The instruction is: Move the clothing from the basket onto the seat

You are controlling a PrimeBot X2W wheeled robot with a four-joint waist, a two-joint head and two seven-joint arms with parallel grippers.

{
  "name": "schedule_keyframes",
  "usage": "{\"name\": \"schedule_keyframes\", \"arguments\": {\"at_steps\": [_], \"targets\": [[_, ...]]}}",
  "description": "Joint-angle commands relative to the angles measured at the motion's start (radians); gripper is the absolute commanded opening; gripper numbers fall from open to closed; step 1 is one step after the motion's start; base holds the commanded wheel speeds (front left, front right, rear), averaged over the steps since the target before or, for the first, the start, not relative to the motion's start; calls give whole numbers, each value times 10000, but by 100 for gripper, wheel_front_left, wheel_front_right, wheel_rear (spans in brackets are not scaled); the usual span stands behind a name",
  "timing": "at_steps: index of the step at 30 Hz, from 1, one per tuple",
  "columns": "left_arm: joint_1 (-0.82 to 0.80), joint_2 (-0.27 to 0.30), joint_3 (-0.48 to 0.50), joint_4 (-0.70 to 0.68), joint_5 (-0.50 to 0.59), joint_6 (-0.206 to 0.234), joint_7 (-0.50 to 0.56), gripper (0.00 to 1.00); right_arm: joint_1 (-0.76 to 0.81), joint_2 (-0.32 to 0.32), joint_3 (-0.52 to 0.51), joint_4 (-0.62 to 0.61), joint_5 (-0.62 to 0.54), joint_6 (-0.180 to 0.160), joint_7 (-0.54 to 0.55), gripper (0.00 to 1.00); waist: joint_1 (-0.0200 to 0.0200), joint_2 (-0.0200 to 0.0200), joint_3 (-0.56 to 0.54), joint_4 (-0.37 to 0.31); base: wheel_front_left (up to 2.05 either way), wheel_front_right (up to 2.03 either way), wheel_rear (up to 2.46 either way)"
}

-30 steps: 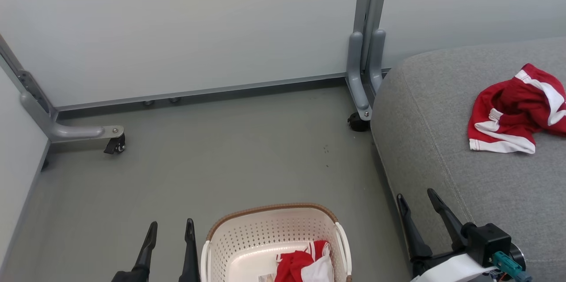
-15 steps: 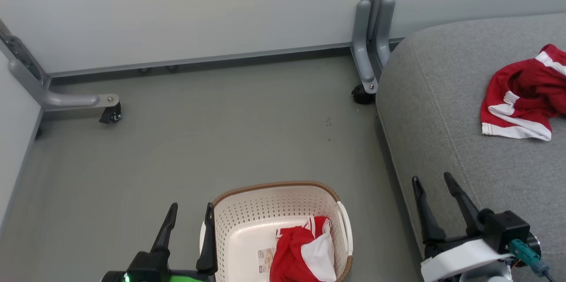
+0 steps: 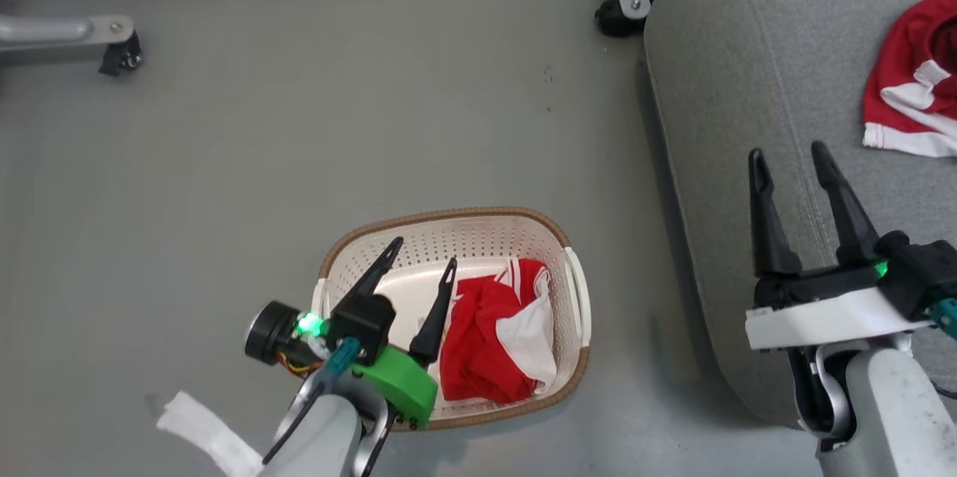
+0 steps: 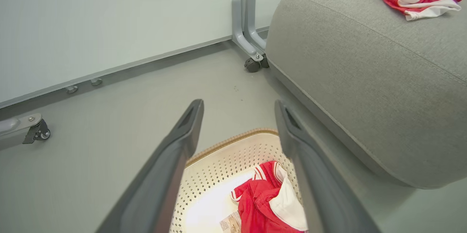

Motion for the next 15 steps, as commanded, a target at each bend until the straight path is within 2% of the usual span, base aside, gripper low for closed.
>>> {"name": "schedule_keyframes", "arguments": {"at_steps": [1,11,15], "targets": [[-663,56,-173,471,230,-89,-4,100,-320,-52,-110,-149,10,-14,-31,100,-1,0,1750,-412,0,0,0],[-4047,70,-2183,4100,685,-393,-2,100,-1549,-364,-655,-1089,-71,-14,-31,100,-1,0,4149,-1127,0,0,0],[-5162,55,-3420,5346,621,-414,127,100,-1932,-366,-675,-1417,-136,-14,-31,100,-1,0,5039,-1378,0,0,0]]}}
